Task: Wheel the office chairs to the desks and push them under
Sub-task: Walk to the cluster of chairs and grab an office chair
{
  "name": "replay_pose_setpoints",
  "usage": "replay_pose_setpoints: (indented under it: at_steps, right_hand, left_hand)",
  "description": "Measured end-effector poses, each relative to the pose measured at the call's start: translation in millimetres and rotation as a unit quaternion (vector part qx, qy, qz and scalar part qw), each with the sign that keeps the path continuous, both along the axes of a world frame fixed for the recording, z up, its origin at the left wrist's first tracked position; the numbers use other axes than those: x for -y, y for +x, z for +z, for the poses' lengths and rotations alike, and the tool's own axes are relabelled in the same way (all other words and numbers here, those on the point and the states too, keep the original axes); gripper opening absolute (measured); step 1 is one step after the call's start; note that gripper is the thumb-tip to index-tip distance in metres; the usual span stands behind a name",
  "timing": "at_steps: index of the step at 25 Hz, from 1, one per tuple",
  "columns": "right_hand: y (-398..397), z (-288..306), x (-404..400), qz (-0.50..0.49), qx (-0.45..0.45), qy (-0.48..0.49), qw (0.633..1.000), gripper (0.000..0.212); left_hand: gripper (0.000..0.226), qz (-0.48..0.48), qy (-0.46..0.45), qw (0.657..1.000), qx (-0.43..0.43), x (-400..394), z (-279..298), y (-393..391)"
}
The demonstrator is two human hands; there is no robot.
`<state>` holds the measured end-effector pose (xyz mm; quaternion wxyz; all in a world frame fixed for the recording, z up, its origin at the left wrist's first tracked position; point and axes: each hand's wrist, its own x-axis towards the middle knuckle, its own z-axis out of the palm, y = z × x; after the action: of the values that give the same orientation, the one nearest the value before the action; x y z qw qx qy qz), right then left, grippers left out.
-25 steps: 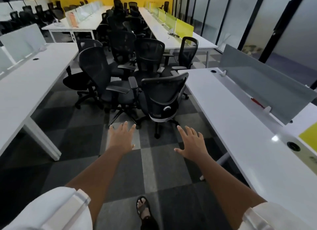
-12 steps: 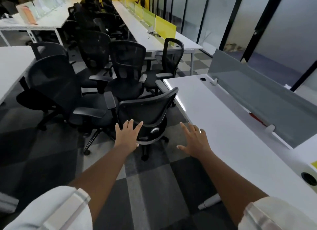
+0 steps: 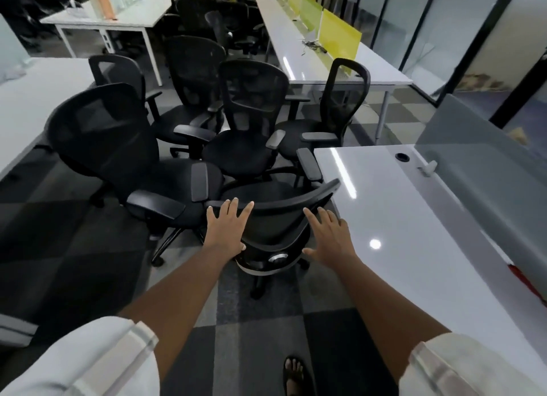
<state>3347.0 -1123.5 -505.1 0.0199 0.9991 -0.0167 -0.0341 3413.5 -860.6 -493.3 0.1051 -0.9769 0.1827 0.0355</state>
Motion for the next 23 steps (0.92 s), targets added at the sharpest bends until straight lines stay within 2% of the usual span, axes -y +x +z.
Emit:
replay_pose_setpoints:
  at_steps: [5,8,12,14,17,23]
  right_hand:
    - [87.6,-19.6,39.5,0.072,-0.006,-0.014,0.997,0.111]
    - [125.2,-45.6,58.7,0.124,-0.024,-0.061,0.99,0.104]
    - [178.1,-62.3,57.4,0.165,-0.053,-0.021,0.985,0.063]
    - [198.4,-63.5,52.1,0.186,-0.088,0.004,0.979,0.051]
    - [203.6,-65.6,47.0,0.193,-0.099,0.005,0.976,0.052]
    - [166.0,-72.9,35.4,0.203,-0.08,-0.01,0.976,0.049]
  left_hand:
    - [0.117,0.035,-0.002,0.999,-0.035,44.8,-34.4,74.1]
    - [0.098,0.057,-0.035,0.993,-0.093,66.0,-61.3,91.9]
    - [0.07,0.053,-0.062,0.992,-0.098,76.3,-79.2,117.5]
    - [0.057,0.049,-0.066,0.989,-0.12,75.7,-81.0,129.6]
    - [0.042,0.053,-0.06,0.993,-0.09,75.8,-83.4,128.3]
    - [0.042,0.056,-0.035,0.994,-0.082,71.5,-83.2,97.5]
